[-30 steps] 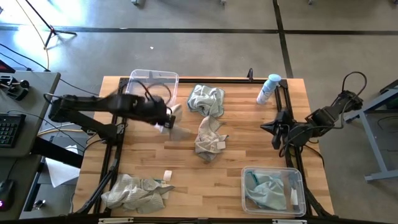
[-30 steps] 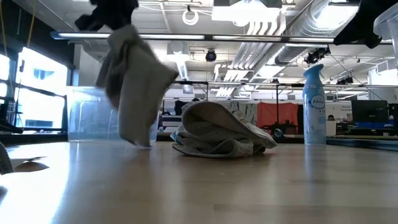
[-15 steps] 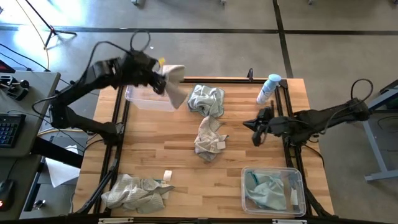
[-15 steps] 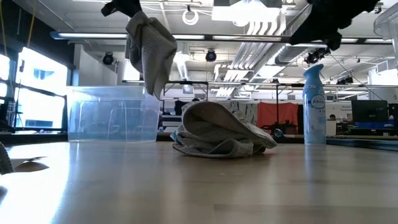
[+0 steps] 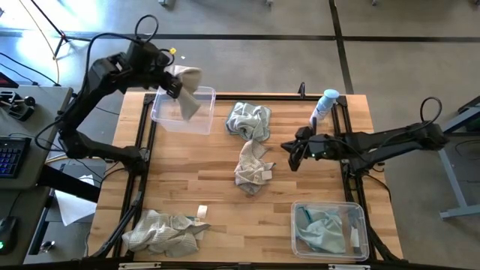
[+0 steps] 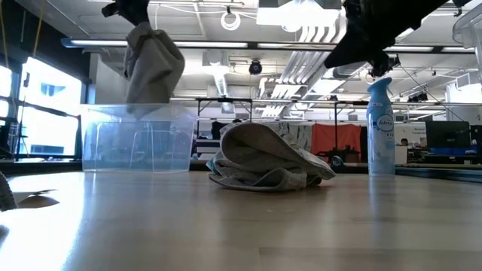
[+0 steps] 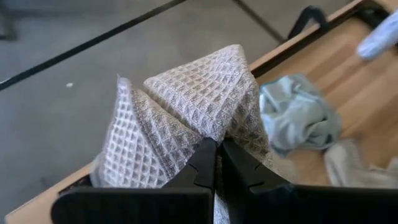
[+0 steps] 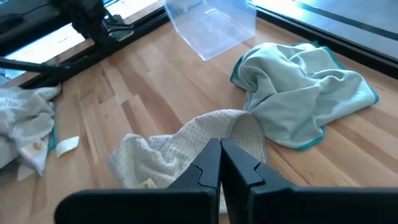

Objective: Sort microfiber towel by color & place in baskets
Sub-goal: Put the top left white microfiber towel into the top transparent bin, then put the top blue microfiber towel into the bottom transparent bin

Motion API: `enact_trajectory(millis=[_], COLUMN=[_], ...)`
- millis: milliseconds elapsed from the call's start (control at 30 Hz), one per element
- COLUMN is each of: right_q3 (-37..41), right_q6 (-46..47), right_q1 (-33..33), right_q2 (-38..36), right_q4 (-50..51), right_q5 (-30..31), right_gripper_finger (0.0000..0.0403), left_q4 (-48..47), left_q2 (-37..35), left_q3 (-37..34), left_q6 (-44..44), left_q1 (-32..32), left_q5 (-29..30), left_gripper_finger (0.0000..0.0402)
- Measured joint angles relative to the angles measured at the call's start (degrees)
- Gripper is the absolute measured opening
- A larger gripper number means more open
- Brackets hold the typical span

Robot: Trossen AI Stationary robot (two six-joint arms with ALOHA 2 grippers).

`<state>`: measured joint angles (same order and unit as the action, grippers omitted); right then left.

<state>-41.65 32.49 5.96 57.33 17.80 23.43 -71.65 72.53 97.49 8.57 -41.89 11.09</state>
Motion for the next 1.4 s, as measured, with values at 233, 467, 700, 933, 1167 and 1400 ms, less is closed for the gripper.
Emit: enact_trajectory(millis=[233,467,700,933,1167,1400], right_q3=[0.0,0.0,0.0,0.0,0.0,0.0], right_q6=[0.0,0.01,0.02,0.02,-1.41,-1.92], right_q1=[-2.21,-2.61,-2.61,-2.61,-2.61,-2.61], right_q2=[0.12,0.12,0.12,0.12,0.12,0.12], right_q4=[-1.4,-1.83,-1.81,-1.81,-1.79,-1.79], right_q5=[-0.01,-0.14,-2.5,-3.0,-4.49,-4.52], right_gripper_finger=[0.0,0.0,0.0,0.0,0.0,0.0], left_q4=[-1.17,-1.69,-1.6,-5.94,-6.95,-6.89], left_q2=[2.43,7.46,14.4,19.8,20.19,17.62], left_q3=[-2.36,-6.24,-9.09,-11.06,-11.06,-11.06], left_q6=[12.65,17.79,20.24,21.23,20.75,18.04], left_q1=[-2.26,-2.36,-2.39,-2.8,-2.77,-2.56], left_q5=[-0.02,-0.03,2.22,4.35,4.26,4.41], left_gripper_finger=[0.0,0.0,0.0003,0.0028,0.0075,0.0111])
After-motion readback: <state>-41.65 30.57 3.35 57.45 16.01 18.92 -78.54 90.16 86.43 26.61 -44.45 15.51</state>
